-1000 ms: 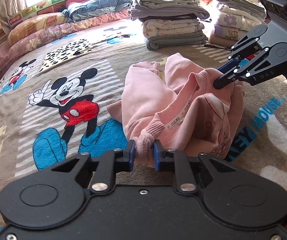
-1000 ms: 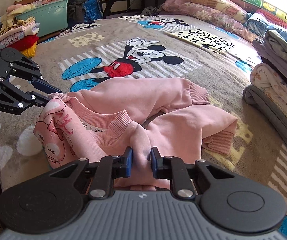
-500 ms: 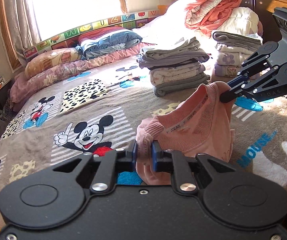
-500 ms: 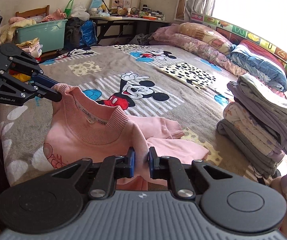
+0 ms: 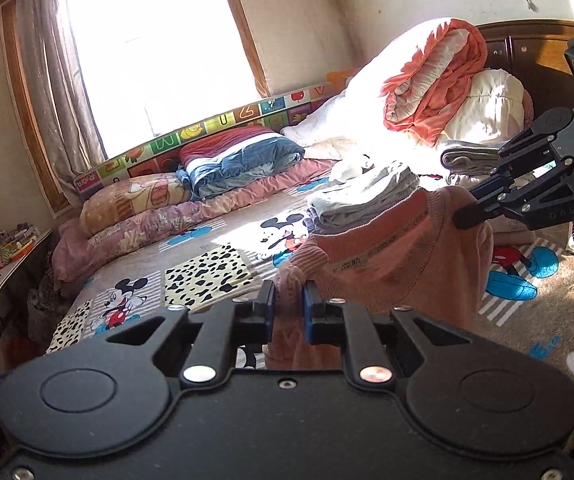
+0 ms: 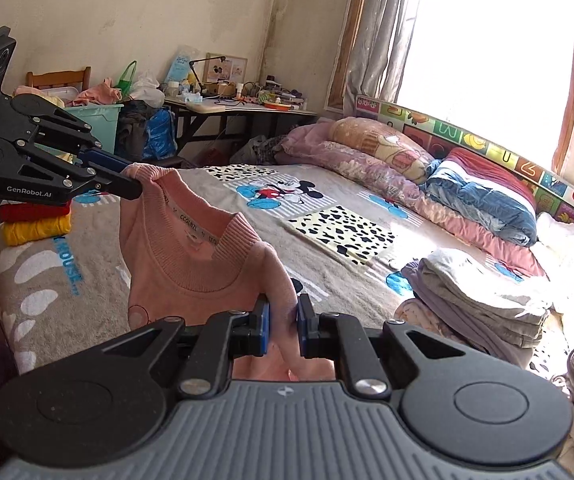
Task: Fold clothes
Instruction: 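Lift the sweatshirt by the collar with both grippers and shake it out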
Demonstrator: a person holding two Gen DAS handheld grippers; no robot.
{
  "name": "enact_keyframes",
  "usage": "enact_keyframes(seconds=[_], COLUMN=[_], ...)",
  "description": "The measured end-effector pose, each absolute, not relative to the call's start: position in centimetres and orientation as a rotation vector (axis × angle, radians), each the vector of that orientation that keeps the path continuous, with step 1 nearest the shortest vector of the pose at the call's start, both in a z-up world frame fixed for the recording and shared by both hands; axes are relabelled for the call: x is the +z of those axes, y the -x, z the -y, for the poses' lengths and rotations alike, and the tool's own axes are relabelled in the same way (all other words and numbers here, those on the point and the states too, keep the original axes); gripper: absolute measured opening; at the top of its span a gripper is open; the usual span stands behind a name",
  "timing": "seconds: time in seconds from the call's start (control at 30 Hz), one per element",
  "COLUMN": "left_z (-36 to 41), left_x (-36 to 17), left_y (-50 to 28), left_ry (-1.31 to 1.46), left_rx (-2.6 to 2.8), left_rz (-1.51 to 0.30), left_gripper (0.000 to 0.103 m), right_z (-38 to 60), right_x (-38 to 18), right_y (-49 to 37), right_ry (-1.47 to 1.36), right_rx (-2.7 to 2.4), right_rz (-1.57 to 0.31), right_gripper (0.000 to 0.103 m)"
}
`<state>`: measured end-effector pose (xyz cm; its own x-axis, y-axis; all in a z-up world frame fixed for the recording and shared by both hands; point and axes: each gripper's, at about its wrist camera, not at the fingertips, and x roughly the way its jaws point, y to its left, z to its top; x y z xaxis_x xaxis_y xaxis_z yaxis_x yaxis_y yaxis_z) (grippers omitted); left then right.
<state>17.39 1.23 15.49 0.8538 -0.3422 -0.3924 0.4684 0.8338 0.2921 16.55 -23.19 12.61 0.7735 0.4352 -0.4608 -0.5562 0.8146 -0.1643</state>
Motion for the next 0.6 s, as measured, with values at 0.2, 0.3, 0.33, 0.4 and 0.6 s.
enact_keyframes(seconds=[0.2,0.3,0.33,0.4,0.6], left_z=[-1.0,-0.9,-0.9,-1.0,-0.7], left_x=[18.1,18.4,18.5,18.4,17.5], left_y=[-17.9,-18.5,-18.8,-19.5,-23.4], left_ry=[-0.436,-0.46,-0.467,-0.478,-0.494], left_rx=[-0.437,-0.438,-0.439,-0.436,-0.415], left_rz=[-0.284,-0.276,-0.274,-0.28,-0.313], left_gripper=[0.012,0.012,0.012,0.012,0.012], right_z=[24.0,24.4,24.5,24.7,24.6], right_x=[16.0,17.1,17.4,17.7,17.5], right_y=[-17.1,-17.5,-17.7,-18.1,-20.9], right_ry=[0.301,0.299,0.298,0.291,0.286], right_rx=[0.537,0.539,0.539,0.536,0.541], right_rz=[-0.372,-0.359,-0.356,-0.35,-0.373], right_gripper=[0.015,0.015,0.015,0.015,0.015])
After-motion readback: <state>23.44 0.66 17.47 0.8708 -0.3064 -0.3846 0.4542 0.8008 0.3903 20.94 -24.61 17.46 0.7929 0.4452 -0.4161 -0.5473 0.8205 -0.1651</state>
